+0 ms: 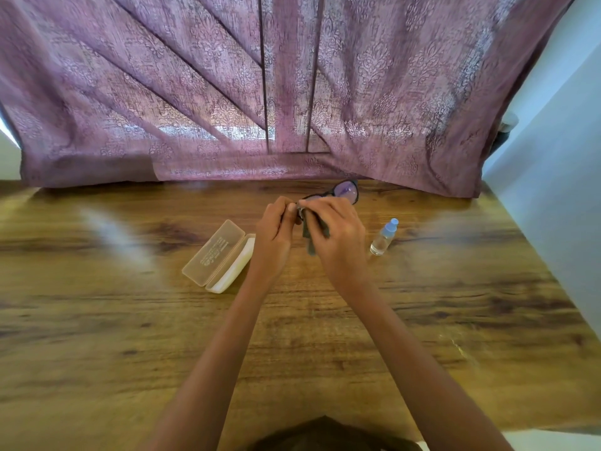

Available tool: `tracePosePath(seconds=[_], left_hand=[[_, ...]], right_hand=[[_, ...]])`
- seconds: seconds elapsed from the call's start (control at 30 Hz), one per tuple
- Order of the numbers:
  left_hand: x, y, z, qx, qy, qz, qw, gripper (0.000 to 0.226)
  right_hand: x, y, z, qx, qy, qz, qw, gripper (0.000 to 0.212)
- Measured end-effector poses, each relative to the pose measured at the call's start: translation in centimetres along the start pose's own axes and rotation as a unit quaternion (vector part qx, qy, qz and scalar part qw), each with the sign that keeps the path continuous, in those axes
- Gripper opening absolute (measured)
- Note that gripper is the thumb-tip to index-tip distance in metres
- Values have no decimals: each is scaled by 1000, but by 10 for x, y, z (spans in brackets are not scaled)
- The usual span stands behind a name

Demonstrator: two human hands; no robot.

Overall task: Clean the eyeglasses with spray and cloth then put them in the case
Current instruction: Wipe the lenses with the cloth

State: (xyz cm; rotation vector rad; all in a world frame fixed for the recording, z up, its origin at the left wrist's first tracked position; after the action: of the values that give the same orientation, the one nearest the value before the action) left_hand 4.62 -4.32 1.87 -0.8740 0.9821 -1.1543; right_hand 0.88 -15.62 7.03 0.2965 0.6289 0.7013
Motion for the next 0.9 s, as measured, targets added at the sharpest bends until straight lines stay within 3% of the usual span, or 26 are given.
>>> tracePosePath(seconds=[0.13, 0.37, 0.63, 0.8, 0.9], left_hand=[[-6, 3, 1, -10, -25, 1, 1000, 28], [-5, 3, 1, -27, -21, -19, 999, 28], [-7, 3, 0, -23, -33, -15, 999, 31], [-2, 0, 4, -18, -22, -19, 999, 27], [-3, -1, 5, -7, -25, -19, 999, 26]], right_hand=[[-1, -11, 1, 33, -19, -27, 999, 15], [8, 4, -16, -26, 4, -13, 1000, 17], [-2, -20, -3, 43, -28, -26, 998, 16], [7, -3, -7, -40, 11, -15, 999, 16], [7, -8, -1, -17, 1, -20, 1000, 18]])
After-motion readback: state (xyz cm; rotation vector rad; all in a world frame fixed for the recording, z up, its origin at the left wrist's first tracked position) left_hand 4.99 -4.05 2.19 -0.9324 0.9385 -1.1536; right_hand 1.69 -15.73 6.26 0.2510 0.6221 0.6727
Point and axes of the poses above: each hand's wrist, its own z-axis towards the middle knuckle, its own x-axis out of the palm, y = z × x, the point moved 7 cm from there along z, towards the middle knuckle, and after that the axes turned 5 degrees about -y, right-handed, at the moved point
